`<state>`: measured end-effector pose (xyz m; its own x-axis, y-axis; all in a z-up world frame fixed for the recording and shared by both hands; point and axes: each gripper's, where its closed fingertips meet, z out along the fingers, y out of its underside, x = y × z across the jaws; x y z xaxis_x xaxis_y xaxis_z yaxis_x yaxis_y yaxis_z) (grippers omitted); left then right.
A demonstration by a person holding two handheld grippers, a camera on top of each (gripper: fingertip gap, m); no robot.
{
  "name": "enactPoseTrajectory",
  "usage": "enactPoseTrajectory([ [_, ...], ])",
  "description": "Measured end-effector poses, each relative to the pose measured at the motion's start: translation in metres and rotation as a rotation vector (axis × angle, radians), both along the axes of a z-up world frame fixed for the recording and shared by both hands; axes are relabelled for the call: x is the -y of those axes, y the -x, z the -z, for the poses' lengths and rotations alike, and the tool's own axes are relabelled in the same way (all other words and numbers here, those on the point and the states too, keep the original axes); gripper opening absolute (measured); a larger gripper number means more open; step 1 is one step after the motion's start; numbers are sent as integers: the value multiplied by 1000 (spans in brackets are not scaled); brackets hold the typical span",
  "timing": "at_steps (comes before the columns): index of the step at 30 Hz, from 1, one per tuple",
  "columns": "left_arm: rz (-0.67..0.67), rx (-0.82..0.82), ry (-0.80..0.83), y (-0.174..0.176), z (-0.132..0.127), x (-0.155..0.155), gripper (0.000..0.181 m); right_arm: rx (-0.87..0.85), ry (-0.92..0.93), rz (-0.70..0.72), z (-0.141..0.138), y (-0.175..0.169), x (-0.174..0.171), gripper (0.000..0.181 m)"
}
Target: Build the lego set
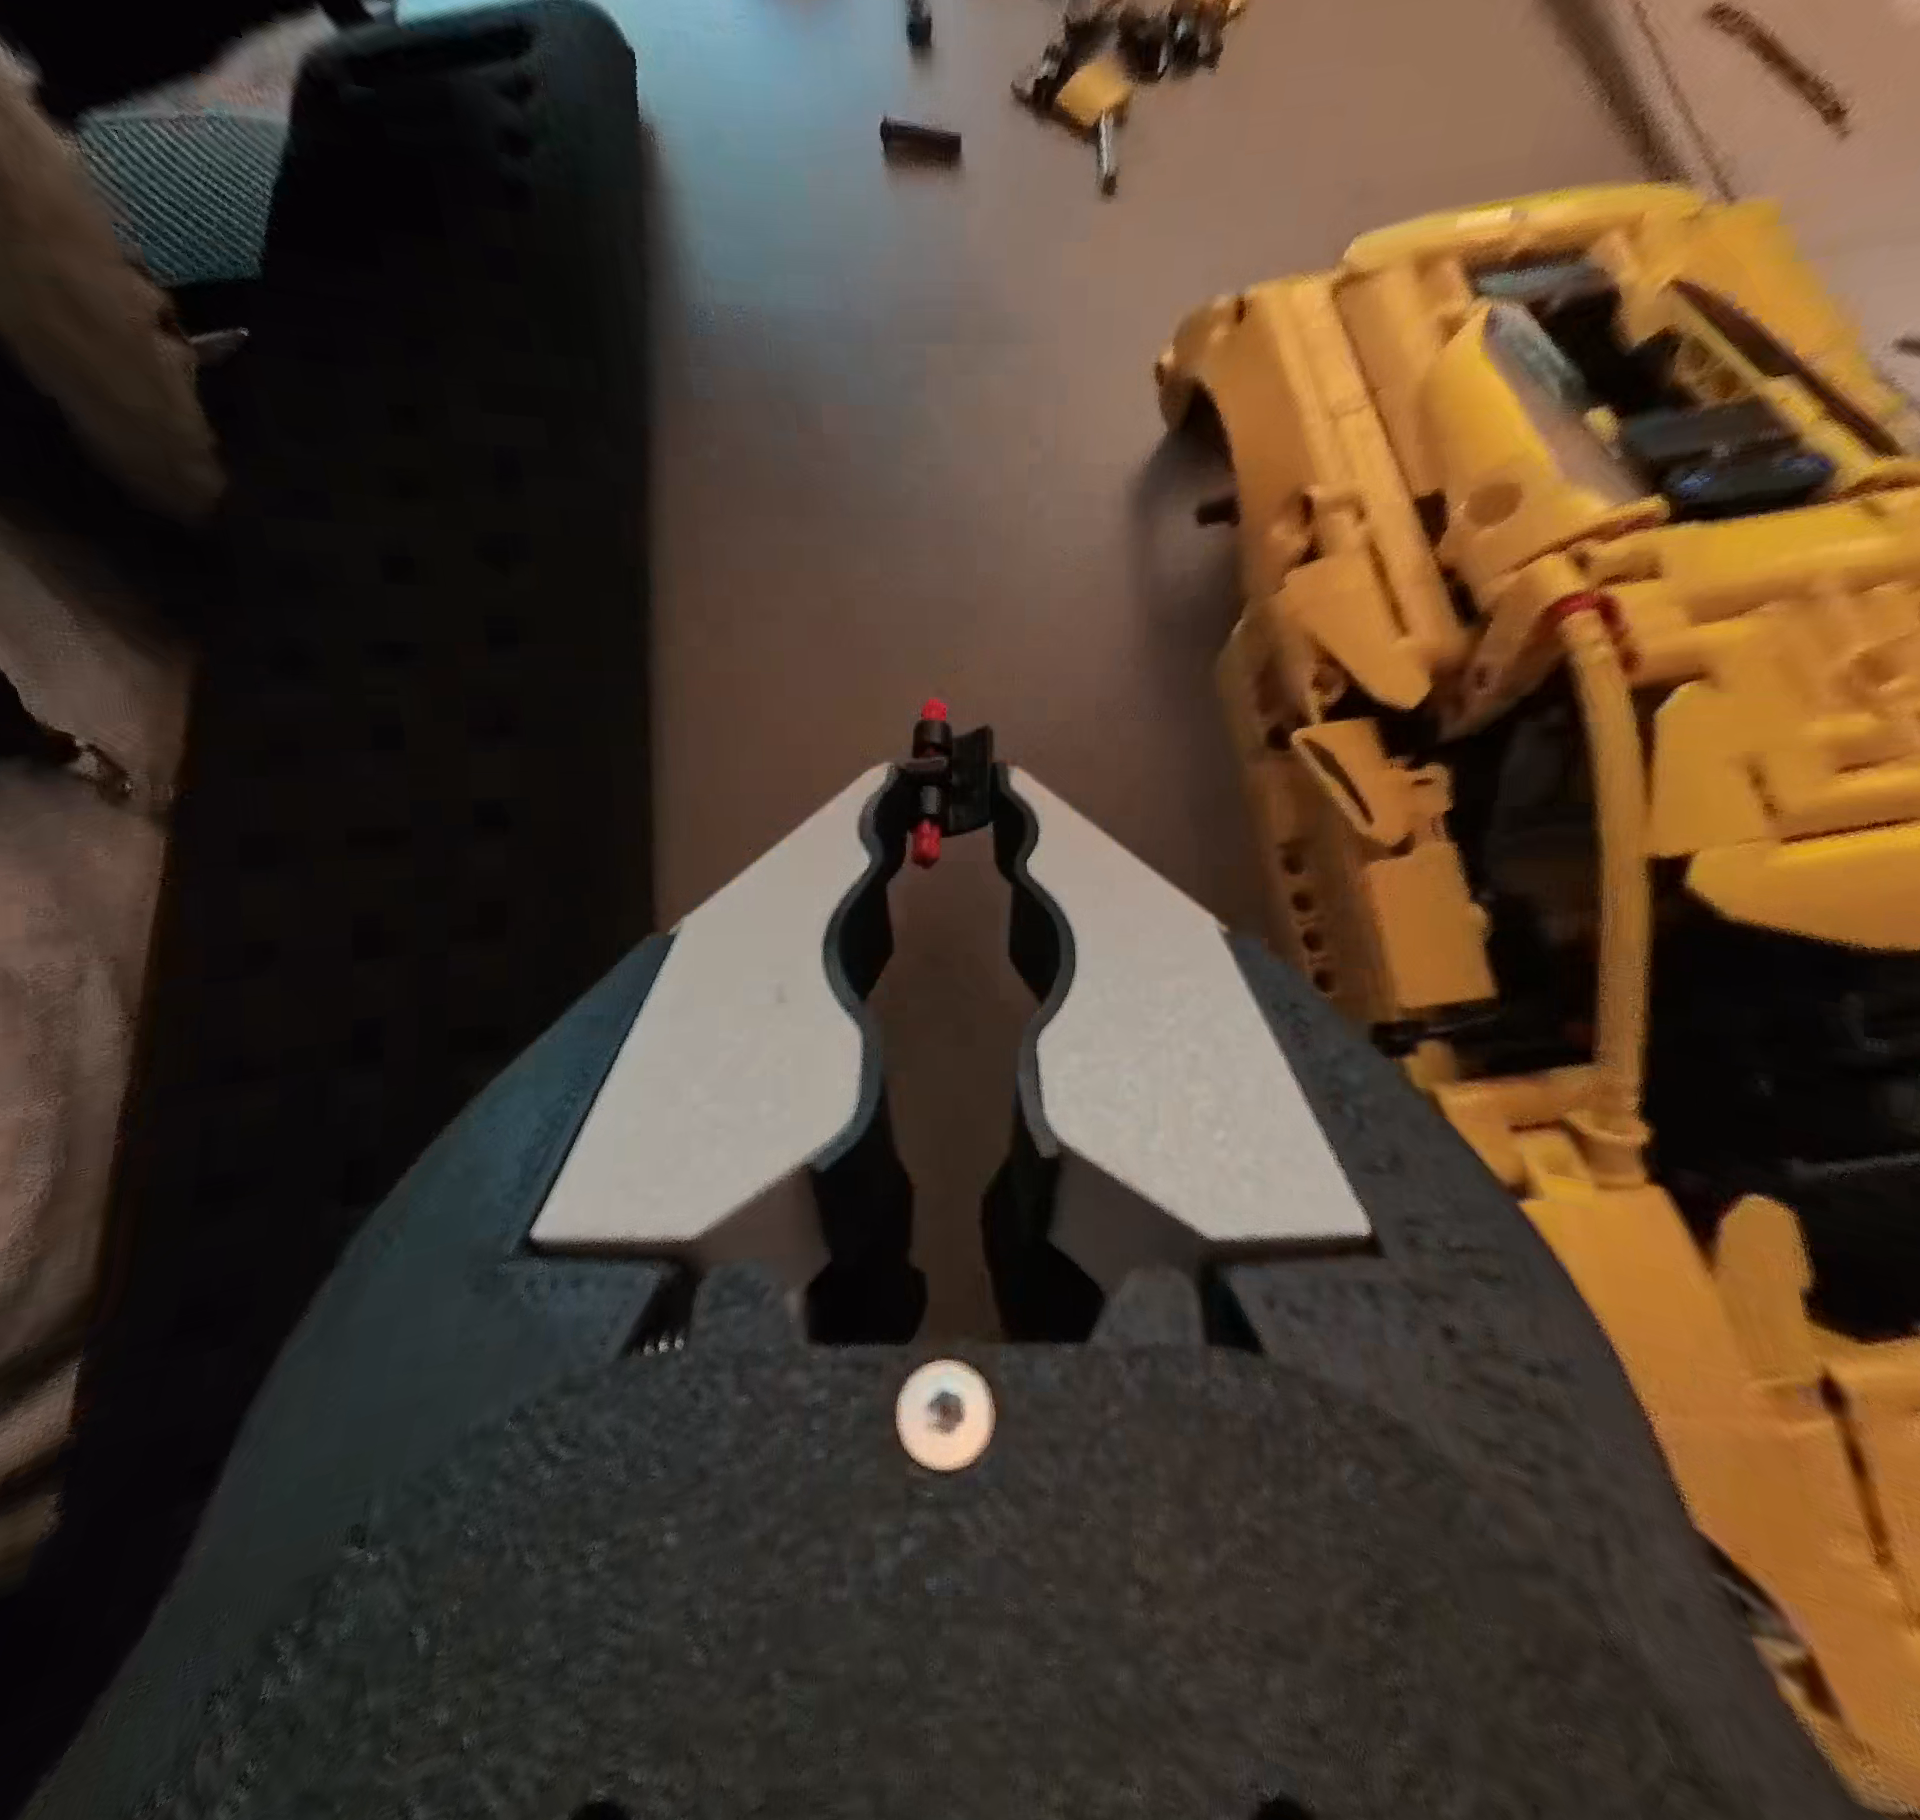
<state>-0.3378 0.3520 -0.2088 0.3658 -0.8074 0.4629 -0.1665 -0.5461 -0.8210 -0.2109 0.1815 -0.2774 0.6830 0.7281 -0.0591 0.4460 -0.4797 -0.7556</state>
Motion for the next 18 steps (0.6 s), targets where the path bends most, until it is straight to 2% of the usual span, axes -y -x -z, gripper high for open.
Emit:
enactPoseTrajectory([
  [3, -77, -188, -86, 46, 21, -15, 35, 23, 27, -17, 10, 1, 6, 16],
  [6, -116, -262, -103, 70, 30, -28, 35, 74, 47, -32, 22, -3, 8, 16],
  [12, -125, -243, -132, 87, 27, -45, 35, 27, 35, -6, 24, -7, 6, 17],
  [14, -111, -247, -147, 87, 28, -49, 35, 0, 34, 27, 19, -12, 6, 26],
  [16, -59, -299, -215, 80, 32, -54, 35, -61, -13, 84, 7, -20, 3, 27],
  [18, 16, -418, -267, 70, 43, -62, 35, -138, -83, 153, -9, -31, -3, 26],
])
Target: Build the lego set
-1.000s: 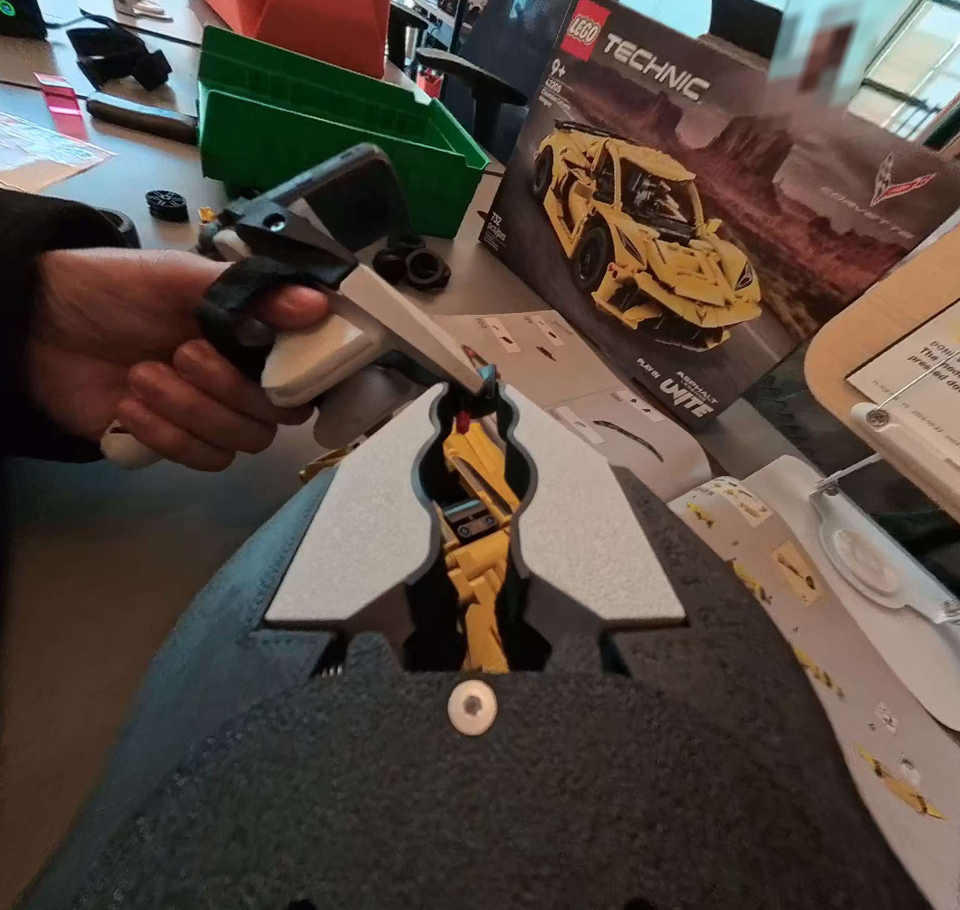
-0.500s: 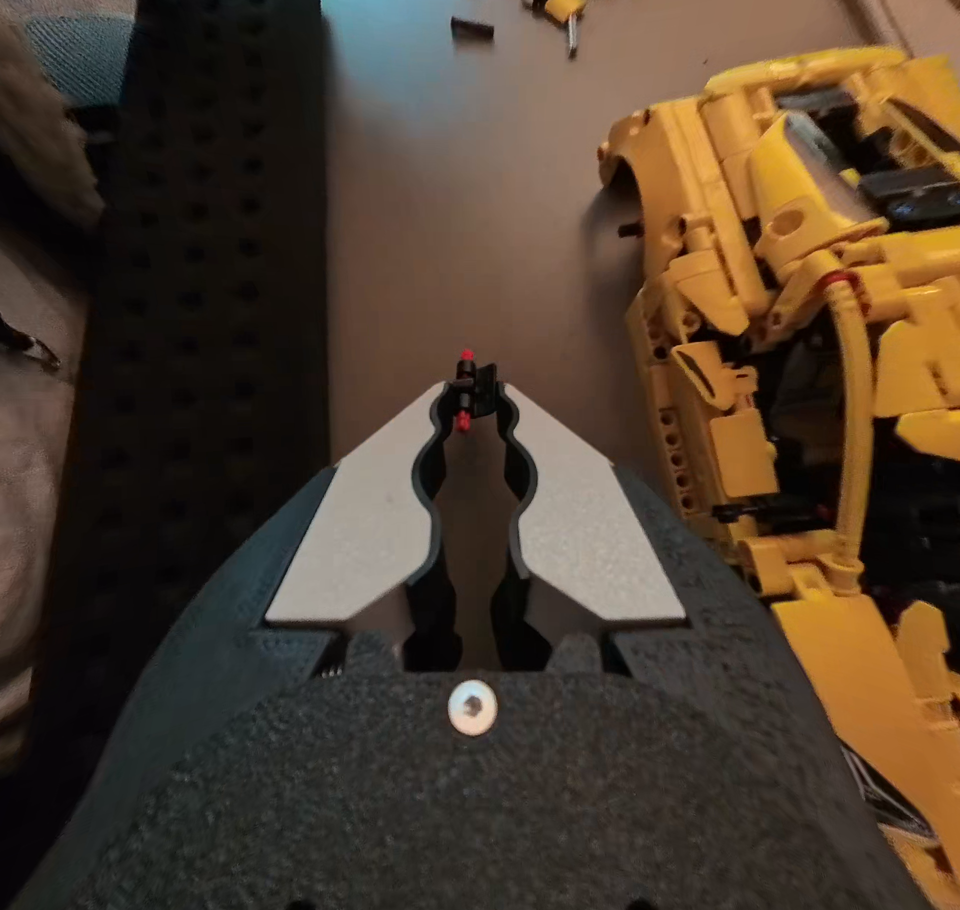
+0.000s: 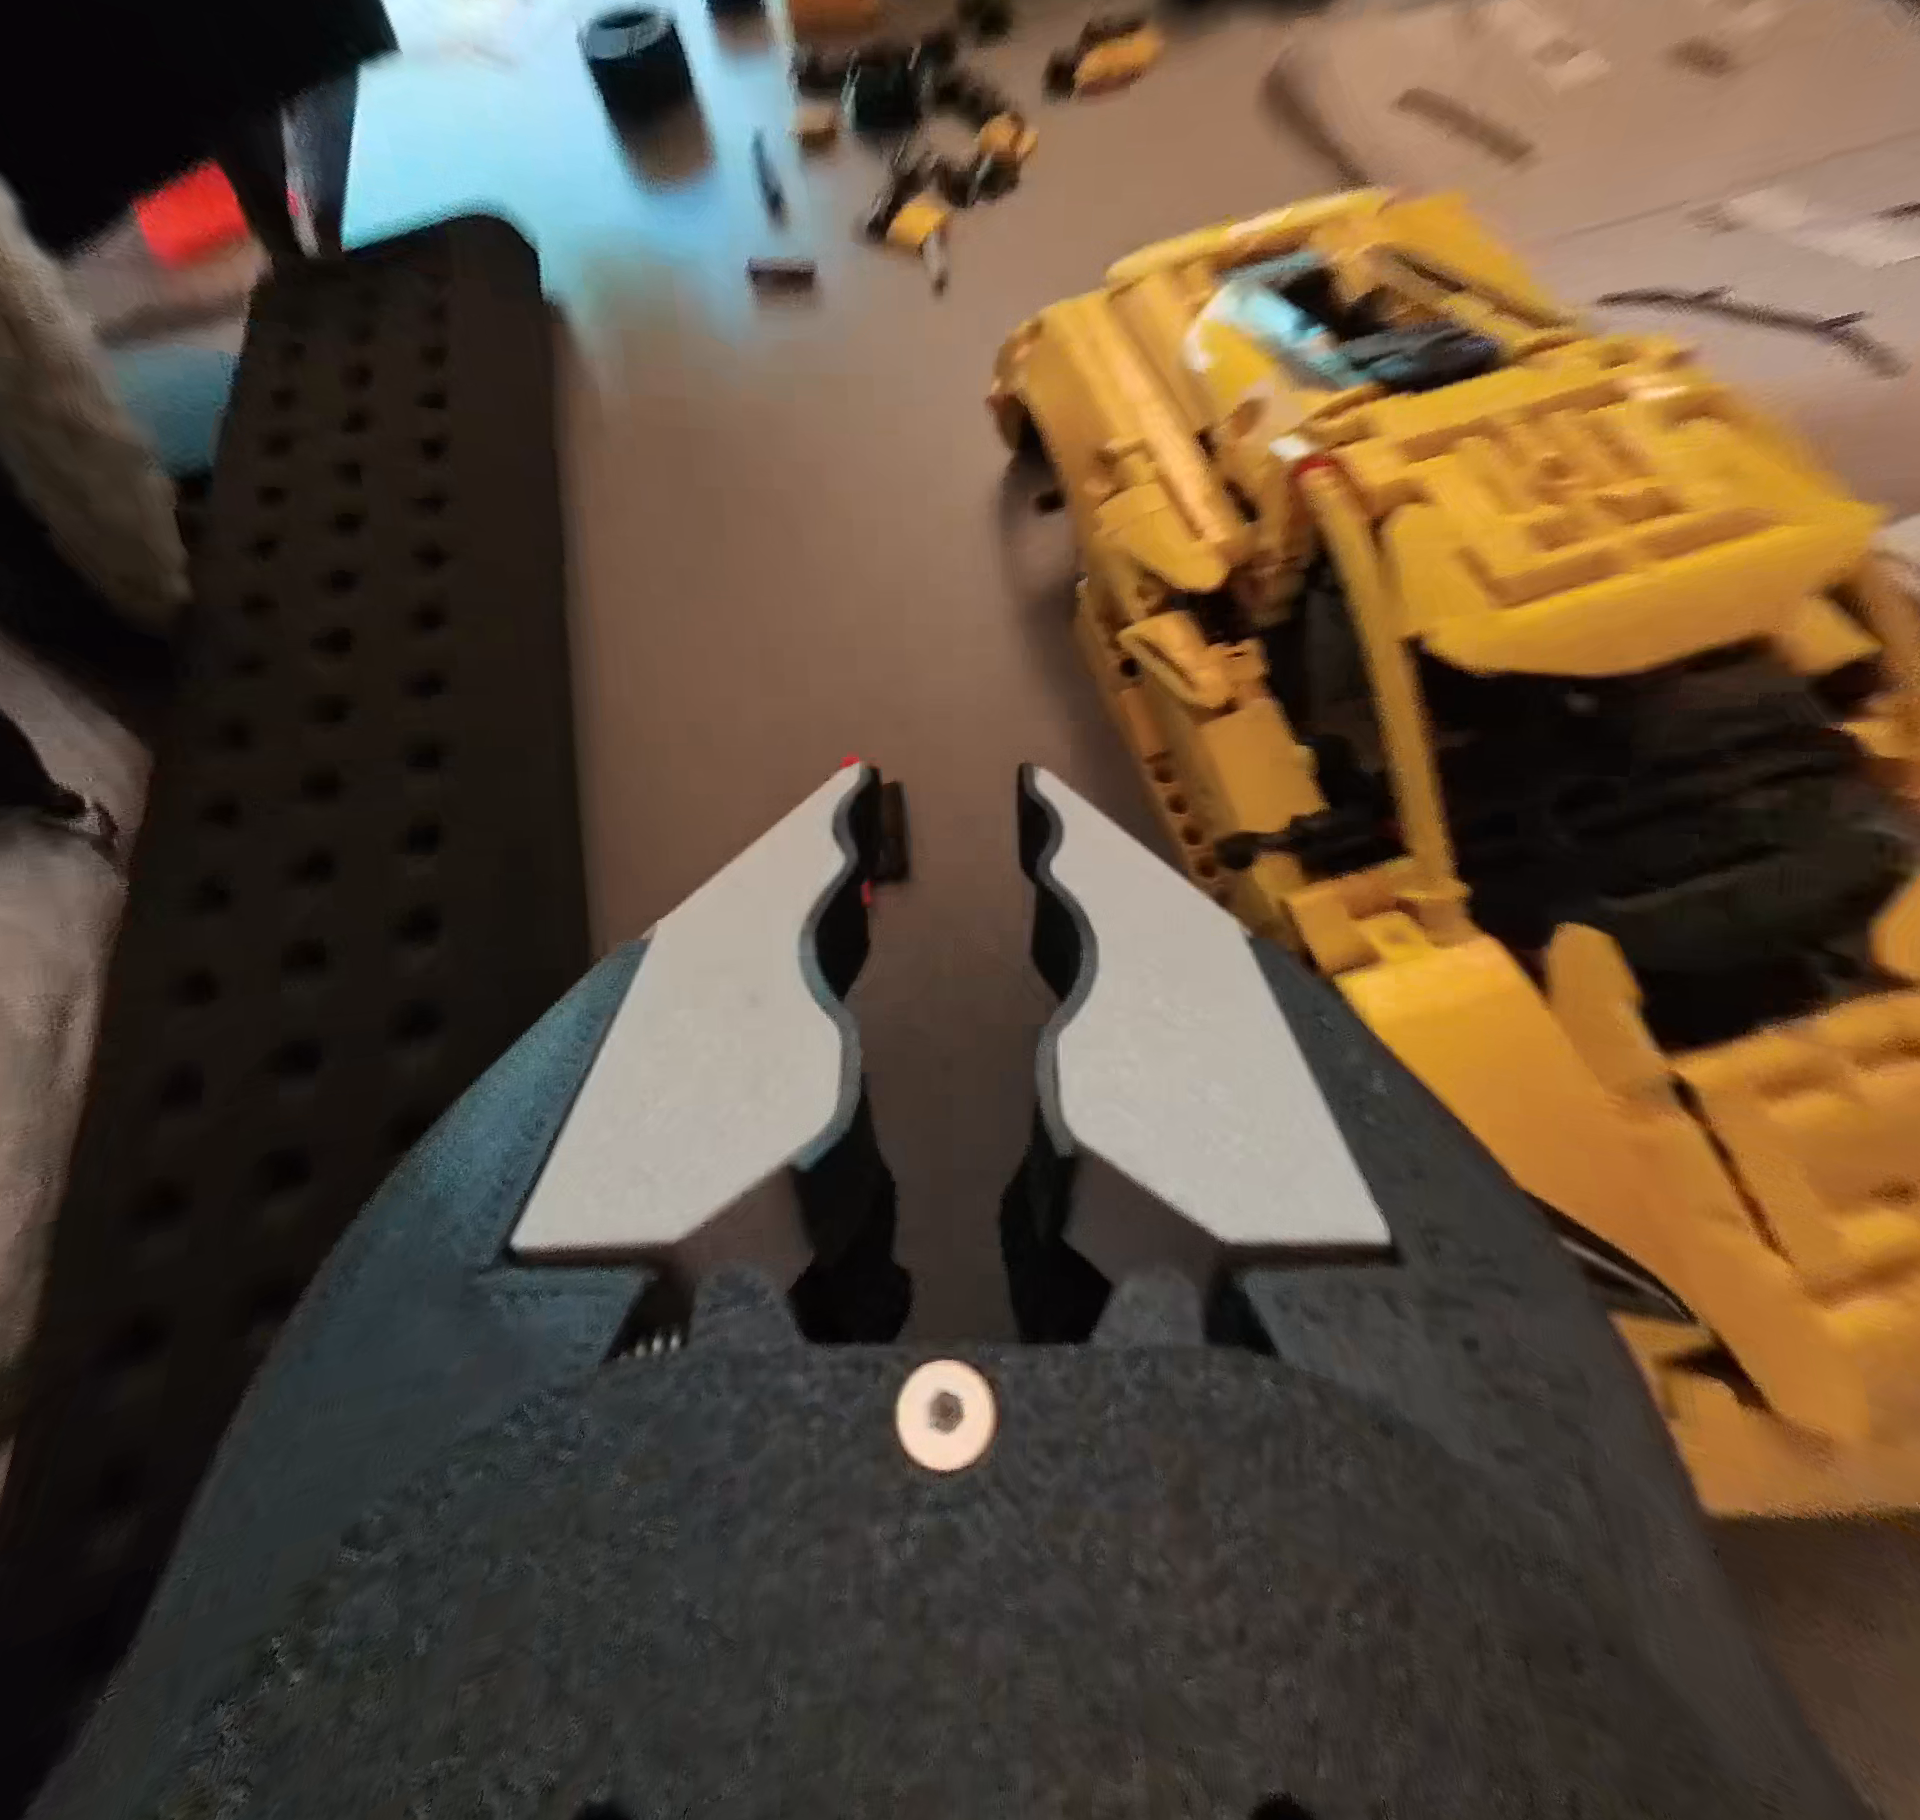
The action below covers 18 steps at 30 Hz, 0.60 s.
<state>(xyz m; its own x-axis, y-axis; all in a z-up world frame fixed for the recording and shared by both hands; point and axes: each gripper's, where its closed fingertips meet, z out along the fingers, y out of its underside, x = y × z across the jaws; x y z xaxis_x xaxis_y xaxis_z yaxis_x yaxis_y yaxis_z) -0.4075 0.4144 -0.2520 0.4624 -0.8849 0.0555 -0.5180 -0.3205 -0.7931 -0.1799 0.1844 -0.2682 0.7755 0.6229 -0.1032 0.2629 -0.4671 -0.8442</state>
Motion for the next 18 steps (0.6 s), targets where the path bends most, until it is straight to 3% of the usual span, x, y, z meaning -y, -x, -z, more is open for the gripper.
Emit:
enactPoseTrajectory([
  [4, 173, -151, 3, -22, 17, -18, 35, -130, -56, 65, -16, -15, -2, 22],
  [9, 364, -265, 67, -33, 31, -20, 35, -162, -64, 64, -18, -15, -1, 20],
  [13, 410, -340, 76, -33, 43, -19, 35, -161, -43, 51, -14, -13, -1, 19],
  [18, 427, -367, 85, -33, 50, -18, 19, -185, -33, 42, -15, -12, 0, 18],
])
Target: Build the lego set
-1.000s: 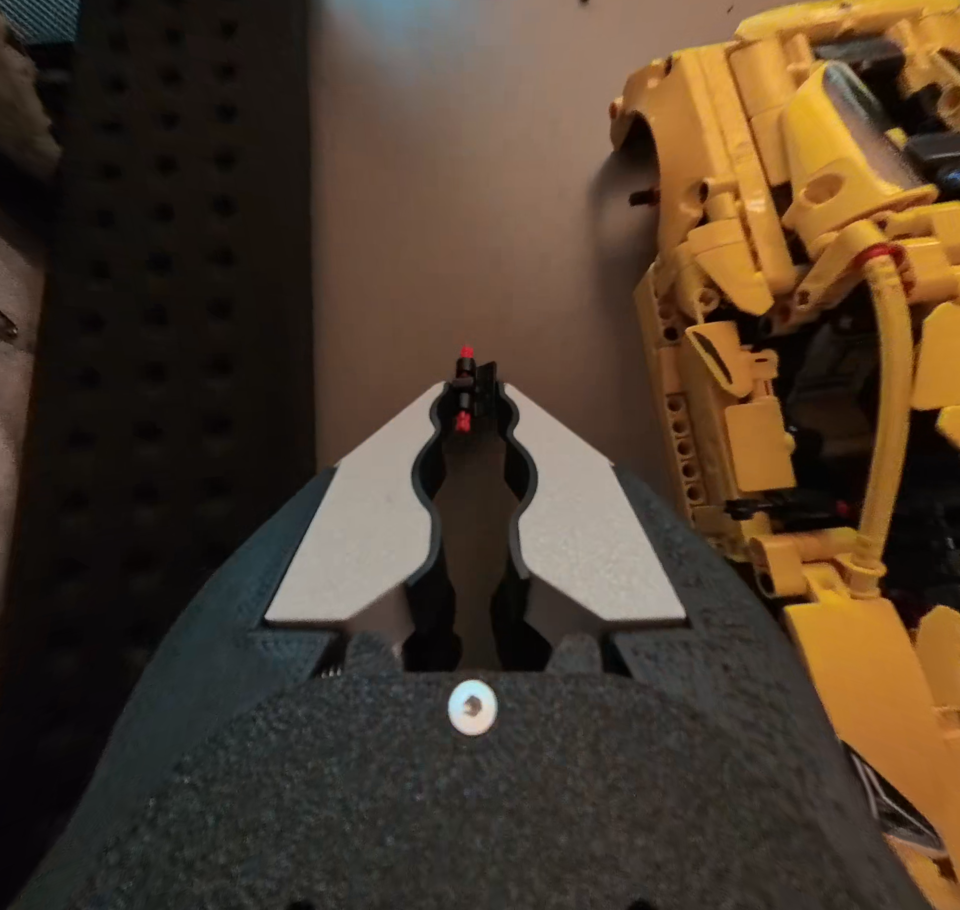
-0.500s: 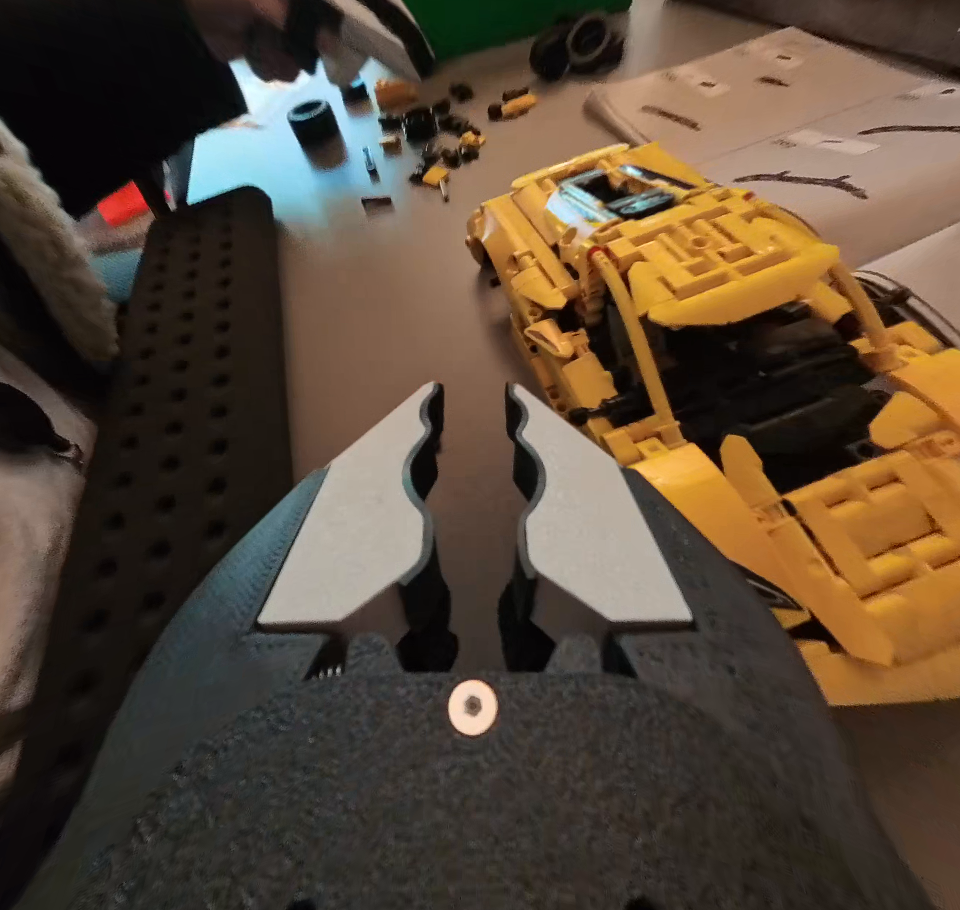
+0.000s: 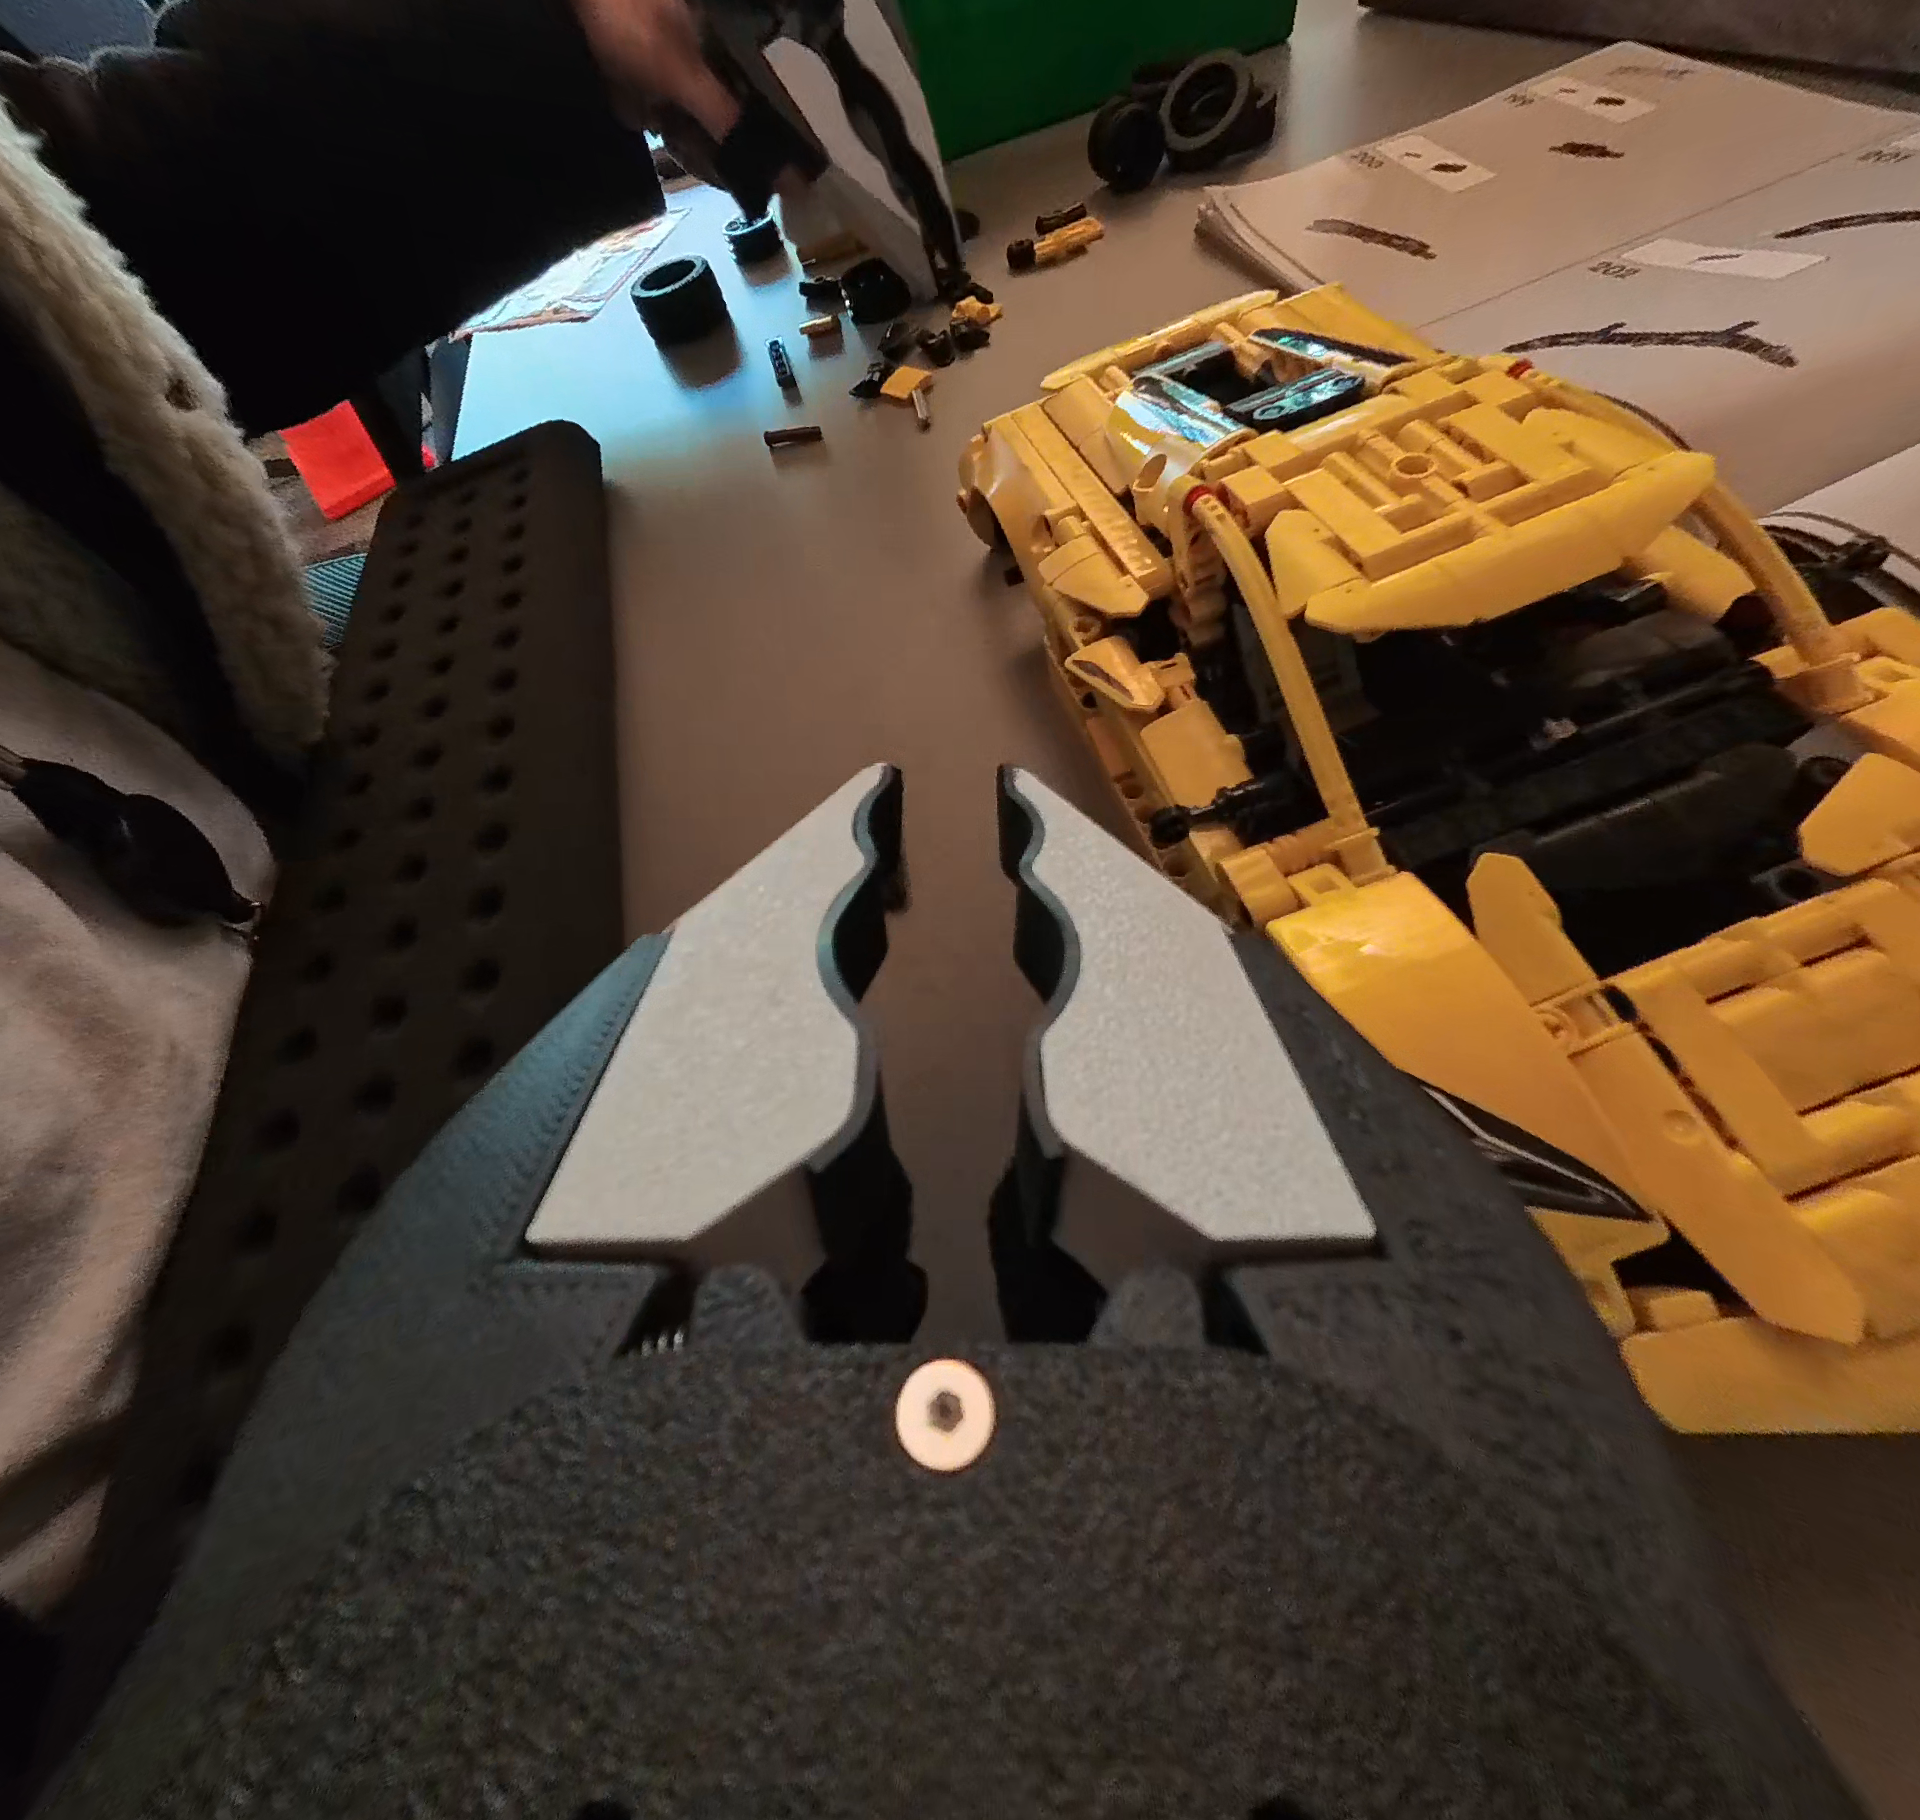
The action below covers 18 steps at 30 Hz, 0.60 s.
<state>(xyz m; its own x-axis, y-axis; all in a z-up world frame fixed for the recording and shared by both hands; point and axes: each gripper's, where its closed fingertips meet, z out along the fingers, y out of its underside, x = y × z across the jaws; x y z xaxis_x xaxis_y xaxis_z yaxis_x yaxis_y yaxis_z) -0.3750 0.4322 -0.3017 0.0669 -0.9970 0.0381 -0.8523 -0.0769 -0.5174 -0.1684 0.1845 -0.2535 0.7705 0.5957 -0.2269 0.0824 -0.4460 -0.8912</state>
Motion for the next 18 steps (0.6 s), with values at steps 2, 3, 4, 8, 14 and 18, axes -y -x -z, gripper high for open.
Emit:
enactPoseTrajectory([
  [2, -9, -3, 0, 0, -1, -1, 17, -10, -3, 2, -1, -1, 0, 17],
  [3, -20, 4, -3, -1, -3, -3, 17, -12, -3, 3, -2, -1, 0, 17],
  [4, -40, 19, -14, -2, -8, -6, 17, -15, -3, 4, -2, -1, 0, 17],
  [8, -87, 138, -44, -13, -50, 1, 16, -30, -18, 20, -6, -5, -2, 16],
  [14, 198, 262, 157, -96, -49, 161, 17, -68, -64, 92, -17, -20, -9, 17],
  [18, 230, 205, 223, -131, -20, 222, 16, -72, -74, 100, -19, -22, -8, 16],
])
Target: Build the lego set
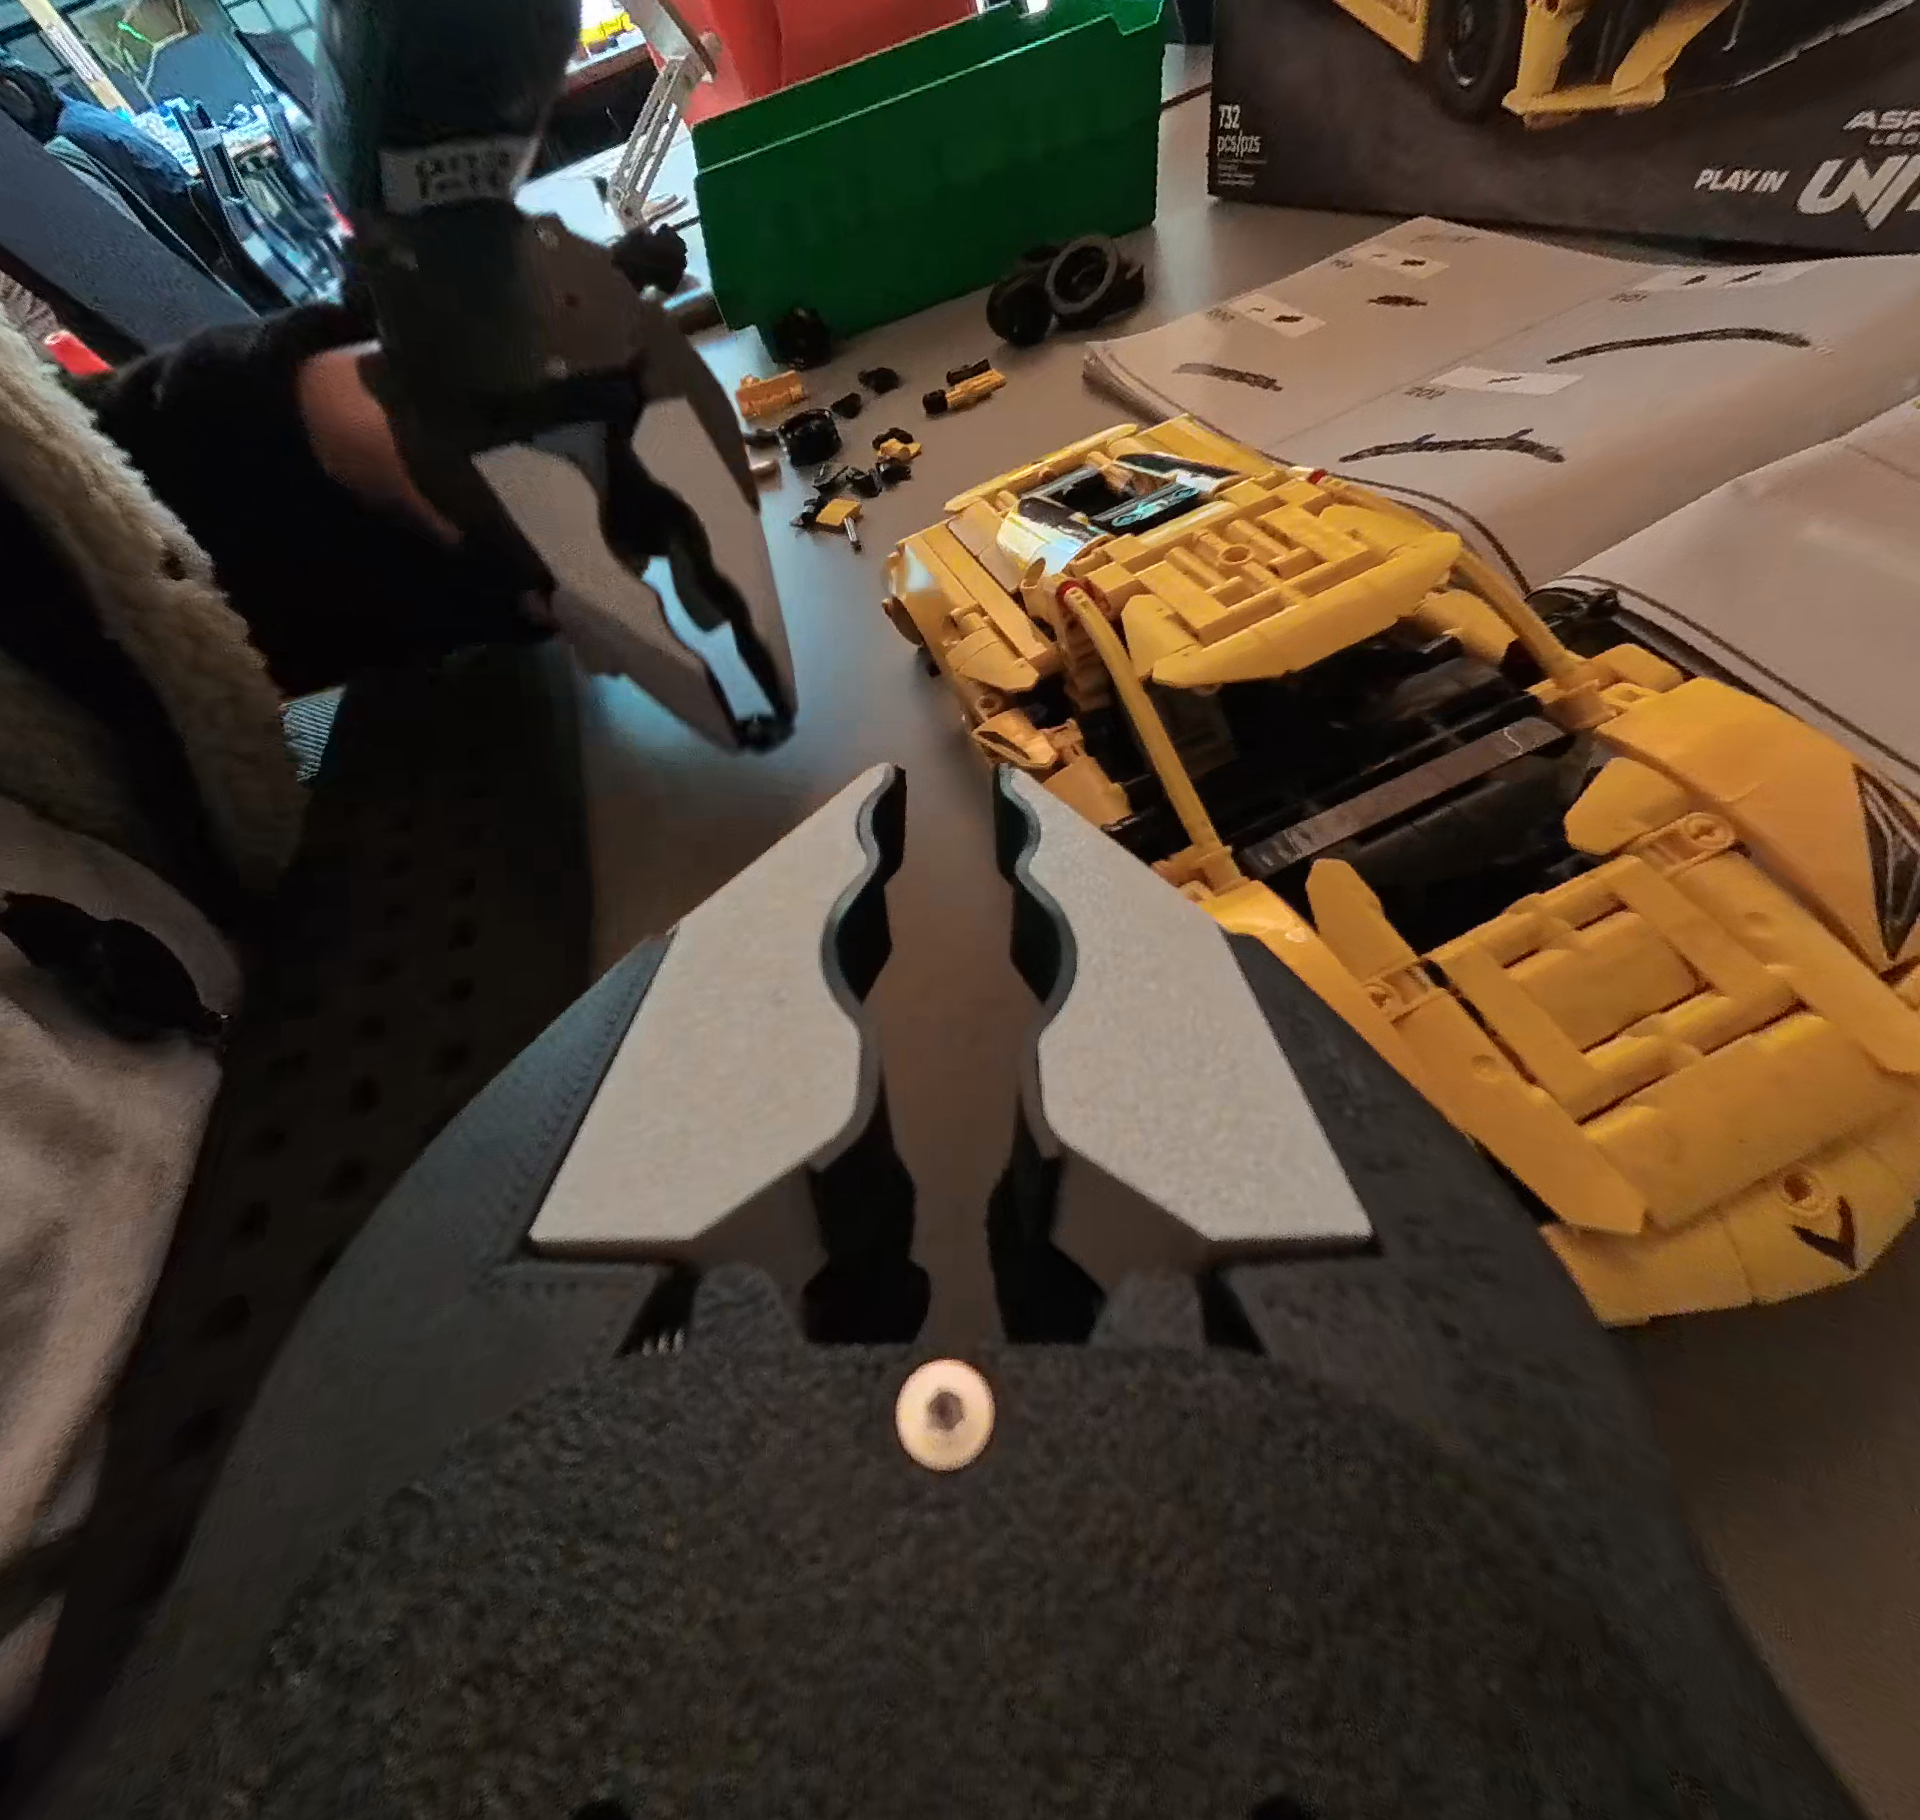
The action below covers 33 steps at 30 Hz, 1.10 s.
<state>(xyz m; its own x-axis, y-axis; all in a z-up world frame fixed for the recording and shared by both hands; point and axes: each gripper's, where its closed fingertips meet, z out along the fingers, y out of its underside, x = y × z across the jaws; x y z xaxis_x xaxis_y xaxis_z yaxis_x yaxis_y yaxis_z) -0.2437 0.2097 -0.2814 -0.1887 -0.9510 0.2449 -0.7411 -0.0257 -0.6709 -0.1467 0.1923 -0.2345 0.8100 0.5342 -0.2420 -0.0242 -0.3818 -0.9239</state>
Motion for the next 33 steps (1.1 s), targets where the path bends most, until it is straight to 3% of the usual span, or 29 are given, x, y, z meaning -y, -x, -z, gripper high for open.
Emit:
enactPoseTrajectory([
  [5, 29, -68, -55, -6, 17, 21, 17, 19, 0, -10, 1, 3, 1, 16],
  [11, -34, -24, -49, -2, 5, 6, 26, 25, 9, -24, 3, 5, 3, 16],
  [13, -128, 50, -11, 11, -15, -26, 27, 24, 11, -23, 4, 5, 3, 16],
  [16, -425, 84, -100, 59, -32, -127, 36, 19, 19, -29, 4, 6, 2, 16],
  [18, -706, -5, -190, 108, -23, -201, 38, 26, 24, -32, 6, 7, 2, 16],
  [20, -915, -78, -189, 146, -7, -243, 44, 34, 31, -32, 8, 7, 2, 16],
  [22, -1043, -88, -160, 164, 5, -264, 44, 34, 31, -25, 8, 6, 2, 15],
  [25, -1125, -100, -188, 173, 11, -278, 45, 18, 36, -19, 8, 4, 1, 15],
  [33, -1062, -174, -192, 164, 20, -277, 40, 16, 52, -26, 11, 5, 2, 15],
])
